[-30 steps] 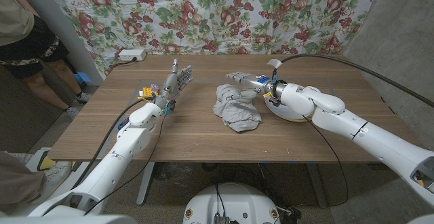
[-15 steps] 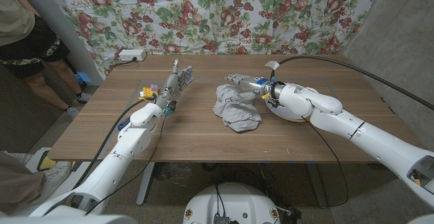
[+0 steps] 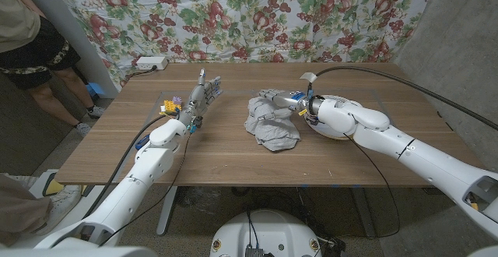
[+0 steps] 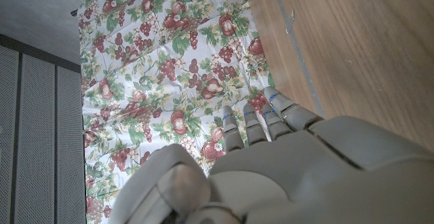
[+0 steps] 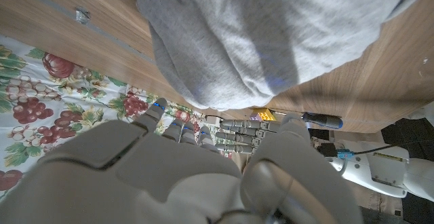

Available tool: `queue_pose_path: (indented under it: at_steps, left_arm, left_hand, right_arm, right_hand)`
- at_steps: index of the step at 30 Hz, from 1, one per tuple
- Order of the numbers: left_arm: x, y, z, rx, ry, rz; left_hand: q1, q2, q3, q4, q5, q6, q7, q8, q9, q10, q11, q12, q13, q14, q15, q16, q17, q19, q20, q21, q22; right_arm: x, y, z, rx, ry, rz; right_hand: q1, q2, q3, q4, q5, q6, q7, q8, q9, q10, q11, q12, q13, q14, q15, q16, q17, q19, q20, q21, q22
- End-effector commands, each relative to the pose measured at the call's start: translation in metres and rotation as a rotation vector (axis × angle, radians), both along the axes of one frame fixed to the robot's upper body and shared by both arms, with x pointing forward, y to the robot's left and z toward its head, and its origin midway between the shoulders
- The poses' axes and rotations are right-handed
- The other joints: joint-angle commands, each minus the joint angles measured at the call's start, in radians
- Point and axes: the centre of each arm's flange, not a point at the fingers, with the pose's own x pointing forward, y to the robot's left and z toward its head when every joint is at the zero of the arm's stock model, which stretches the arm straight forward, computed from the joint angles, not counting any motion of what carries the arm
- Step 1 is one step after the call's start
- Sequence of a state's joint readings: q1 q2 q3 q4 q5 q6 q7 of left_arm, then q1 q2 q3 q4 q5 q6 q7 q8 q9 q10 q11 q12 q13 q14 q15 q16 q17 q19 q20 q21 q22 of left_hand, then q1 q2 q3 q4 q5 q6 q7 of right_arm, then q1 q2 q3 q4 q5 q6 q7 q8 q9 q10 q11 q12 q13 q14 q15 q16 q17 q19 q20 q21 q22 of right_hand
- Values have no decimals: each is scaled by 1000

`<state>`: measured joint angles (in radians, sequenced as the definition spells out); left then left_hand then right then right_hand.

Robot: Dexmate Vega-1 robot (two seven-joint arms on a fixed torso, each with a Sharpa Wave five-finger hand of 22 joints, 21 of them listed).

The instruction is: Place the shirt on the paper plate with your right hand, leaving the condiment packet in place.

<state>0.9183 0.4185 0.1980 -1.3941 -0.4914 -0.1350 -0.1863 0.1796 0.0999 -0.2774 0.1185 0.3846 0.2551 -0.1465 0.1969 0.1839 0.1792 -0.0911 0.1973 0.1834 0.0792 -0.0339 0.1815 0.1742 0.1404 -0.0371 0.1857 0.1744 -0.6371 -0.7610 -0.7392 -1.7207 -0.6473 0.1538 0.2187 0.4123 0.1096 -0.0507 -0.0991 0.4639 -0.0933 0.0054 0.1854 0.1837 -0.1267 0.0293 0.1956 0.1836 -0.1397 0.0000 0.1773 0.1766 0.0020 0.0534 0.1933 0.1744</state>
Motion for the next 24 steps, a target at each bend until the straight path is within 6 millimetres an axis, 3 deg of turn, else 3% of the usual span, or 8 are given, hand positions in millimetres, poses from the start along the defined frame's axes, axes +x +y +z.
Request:
queue_pose_path:
  at_steps: [1, 5, 9, 24]
  left_arm:
    - [2, 3, -1, -3, 5, -8]
    - [3, 4, -2, -5, 6, -7]
    - [4, 5, -2, -8, 7, -8]
    - [5, 6, -3, -9, 9, -8]
  left_hand:
    - [12, -1, -3, -1, -1, 4, 2, 1, 2, 0, 3, 4, 5, -4, -76, 2, 3, -3, -57, 8, 1]
    - [12, -1, -3, -1, -1, 4, 2, 1, 2, 0, 3, 4, 5, -4, -76, 2, 3, -3, -58, 7, 1]
    - [12, -1, -3, -1, -1, 2, 3, 0, 2, -1, 2, 4, 5, -5, -76, 2, 3, -3, -58, 7, 1]
    - [13, -1, -4, 0, -2, 3, 2, 1, 2, -1, 1, 4, 5, -5, -76, 2, 3, -3, -57, 8, 2]
  right_arm:
    - [7, 6, -4, -44, 33, -27]
    - [9, 8, -5, -46, 39, -33]
    - [11, 11, -7, -57, 44, -30]
    - [13, 22, -12, -80, 55, -13]
  right_hand:
    - [17, 9, 6, -8, 6, -31, 3, -1, 6, -28, 5, -5, 4, -18, 7, 1, 3, -12, 6, -2, 2]
    - [30, 12, 9, -14, 8, -57, 8, -4, 6, -47, 14, -8, 5, -22, 9, 2, 2, -5, 12, 1, 2]
    - [53, 13, 14, -25, 10, -73, 9, 0, 7, -59, 16, -4, 5, -15, 26, 5, 1, 58, 18, 21, 2]
    - [67, 14, 17, -31, 12, -80, 7, 3, 7, -68, 24, -3, 4, -19, 28, 4, 1, 55, 22, 16, 2]
